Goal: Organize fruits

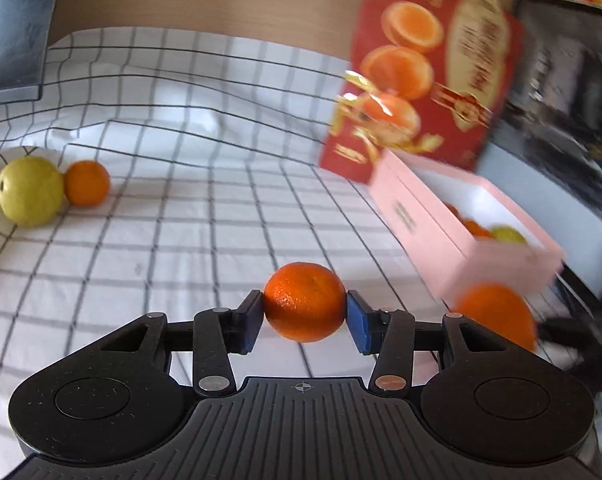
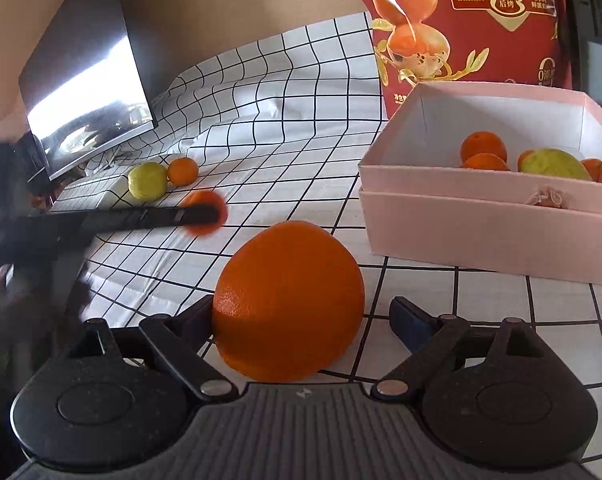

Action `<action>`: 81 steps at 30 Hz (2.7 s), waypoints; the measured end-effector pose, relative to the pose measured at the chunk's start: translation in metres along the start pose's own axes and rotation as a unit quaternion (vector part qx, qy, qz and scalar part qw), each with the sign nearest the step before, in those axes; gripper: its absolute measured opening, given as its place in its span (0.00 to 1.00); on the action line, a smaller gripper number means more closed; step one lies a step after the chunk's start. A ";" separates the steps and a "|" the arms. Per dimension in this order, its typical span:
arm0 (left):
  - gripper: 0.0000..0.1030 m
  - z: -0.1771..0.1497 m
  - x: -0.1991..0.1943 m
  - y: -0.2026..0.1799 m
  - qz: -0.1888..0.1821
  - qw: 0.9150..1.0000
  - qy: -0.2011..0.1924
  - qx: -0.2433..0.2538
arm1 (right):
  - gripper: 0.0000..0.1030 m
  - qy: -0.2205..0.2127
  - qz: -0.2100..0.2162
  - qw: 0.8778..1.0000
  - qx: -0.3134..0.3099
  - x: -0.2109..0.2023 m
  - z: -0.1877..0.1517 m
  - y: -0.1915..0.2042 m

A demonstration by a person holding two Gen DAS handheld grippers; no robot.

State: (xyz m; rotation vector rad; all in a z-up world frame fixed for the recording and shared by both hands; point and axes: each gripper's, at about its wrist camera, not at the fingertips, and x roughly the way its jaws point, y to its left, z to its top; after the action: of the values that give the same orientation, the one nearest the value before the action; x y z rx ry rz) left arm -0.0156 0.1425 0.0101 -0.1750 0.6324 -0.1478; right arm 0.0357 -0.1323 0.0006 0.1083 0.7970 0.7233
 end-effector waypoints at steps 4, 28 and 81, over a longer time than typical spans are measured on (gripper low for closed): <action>0.49 -0.014 -0.001 -0.010 0.003 1.000 0.015 0.015 | 0.91 0.007 -0.004 1.000 -0.008 0.002 0.001 0.003; 0.48 -0.023 -0.004 -0.016 0.025 0.999 0.001 -0.025 | 0.91 0.022 -0.140 0.989 -0.035 -0.059 -0.035 -0.042; 0.48 -0.033 -0.019 -0.003 -0.024 0.993 -0.029 -0.110 | 0.71 0.057 0.004 0.992 -0.112 -0.012 -0.019 0.039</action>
State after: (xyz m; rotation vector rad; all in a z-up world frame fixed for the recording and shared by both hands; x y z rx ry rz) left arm -0.0507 0.1394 -0.0044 -0.4068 0.5863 -0.1188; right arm -0.0049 -0.1135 0.0080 -0.1336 0.8196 0.8283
